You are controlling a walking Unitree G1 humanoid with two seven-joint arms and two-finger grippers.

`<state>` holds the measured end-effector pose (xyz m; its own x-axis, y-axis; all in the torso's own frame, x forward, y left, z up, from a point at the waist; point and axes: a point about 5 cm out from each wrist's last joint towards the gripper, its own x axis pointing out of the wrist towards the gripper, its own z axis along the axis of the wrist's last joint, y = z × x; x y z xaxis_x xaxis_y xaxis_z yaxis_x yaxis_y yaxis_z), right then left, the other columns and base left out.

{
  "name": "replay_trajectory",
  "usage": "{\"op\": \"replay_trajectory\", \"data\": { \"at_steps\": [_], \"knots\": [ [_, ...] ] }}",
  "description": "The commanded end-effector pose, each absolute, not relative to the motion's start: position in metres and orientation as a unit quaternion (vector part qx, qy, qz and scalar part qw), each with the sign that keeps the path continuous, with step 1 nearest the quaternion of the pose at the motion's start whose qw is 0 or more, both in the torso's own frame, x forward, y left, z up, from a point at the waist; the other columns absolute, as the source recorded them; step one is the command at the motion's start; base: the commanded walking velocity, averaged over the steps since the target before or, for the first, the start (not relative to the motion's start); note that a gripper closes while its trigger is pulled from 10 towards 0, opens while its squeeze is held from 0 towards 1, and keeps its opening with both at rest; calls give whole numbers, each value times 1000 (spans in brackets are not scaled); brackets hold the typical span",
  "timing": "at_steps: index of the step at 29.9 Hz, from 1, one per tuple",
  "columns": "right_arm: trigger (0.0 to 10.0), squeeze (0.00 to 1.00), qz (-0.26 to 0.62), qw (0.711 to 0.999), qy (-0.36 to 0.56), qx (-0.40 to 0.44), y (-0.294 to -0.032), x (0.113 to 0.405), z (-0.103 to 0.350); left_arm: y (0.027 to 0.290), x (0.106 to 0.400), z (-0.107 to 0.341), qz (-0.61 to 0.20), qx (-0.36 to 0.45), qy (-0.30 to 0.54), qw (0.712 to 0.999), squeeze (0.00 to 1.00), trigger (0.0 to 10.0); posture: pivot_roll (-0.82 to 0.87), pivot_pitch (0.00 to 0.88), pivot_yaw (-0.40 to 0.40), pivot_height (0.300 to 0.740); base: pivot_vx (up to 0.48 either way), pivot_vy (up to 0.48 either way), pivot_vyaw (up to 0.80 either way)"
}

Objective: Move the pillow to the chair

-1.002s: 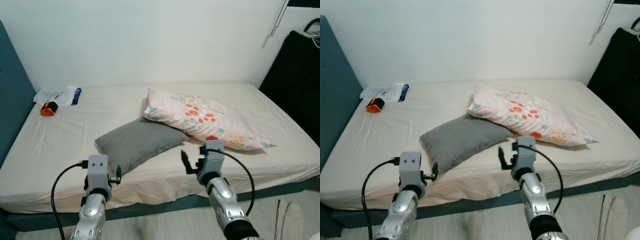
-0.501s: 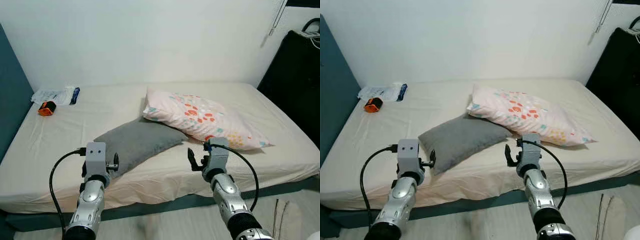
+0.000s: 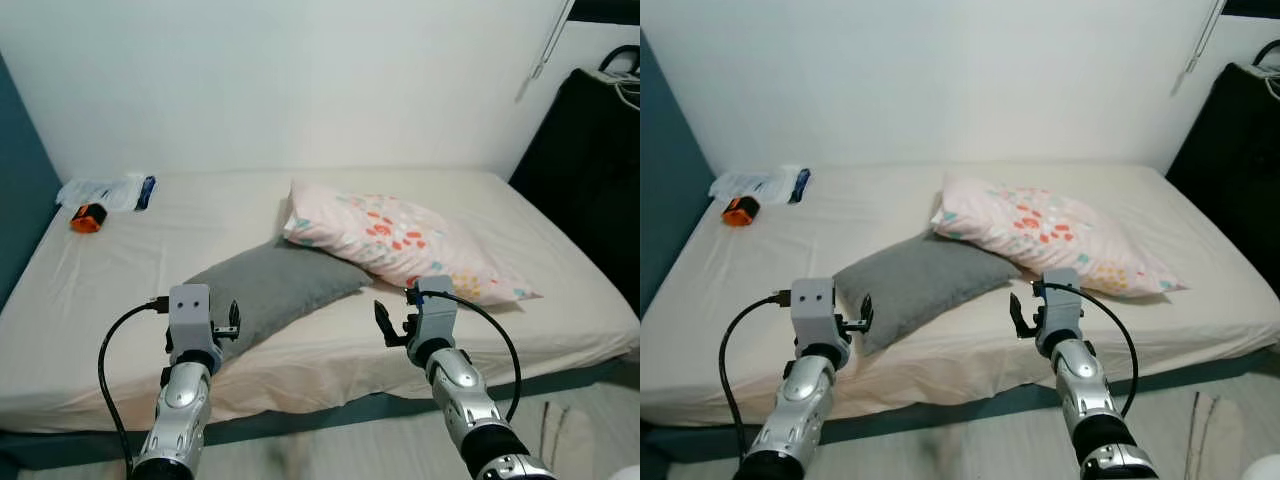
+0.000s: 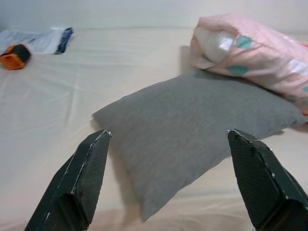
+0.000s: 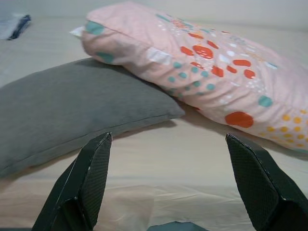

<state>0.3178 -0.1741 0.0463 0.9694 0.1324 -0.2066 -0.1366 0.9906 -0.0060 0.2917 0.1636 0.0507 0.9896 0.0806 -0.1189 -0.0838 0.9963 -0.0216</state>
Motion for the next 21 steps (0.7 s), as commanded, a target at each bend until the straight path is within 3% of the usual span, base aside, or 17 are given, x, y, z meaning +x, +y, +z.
{"op": "replay_trajectory", "data": {
  "at_steps": [1, 13, 21],
  "knots": [
    [10000, 0, 70, 992, 106, -20, -175, 319, 47, 161, 292, 53, 36, -14, 51, 998, 0, 10000, -26, 0, -92, 740, 398, 0, 0],
    [10000, 0, 71, 992, 103, -32, -179, 319, 48, 163, 290, 52, 42, -22, 54, 997, 0, 10000, -40, 0, -88, 740, 365, 0, 0],
    [10000, 0, 73, 991, 102, -38, -180, 319, 49, 164, 290, 50, 42, -25, 62, 997, 0, 10000, -42, 0, -95, 740, 0, 0, 0]
  ]
}}
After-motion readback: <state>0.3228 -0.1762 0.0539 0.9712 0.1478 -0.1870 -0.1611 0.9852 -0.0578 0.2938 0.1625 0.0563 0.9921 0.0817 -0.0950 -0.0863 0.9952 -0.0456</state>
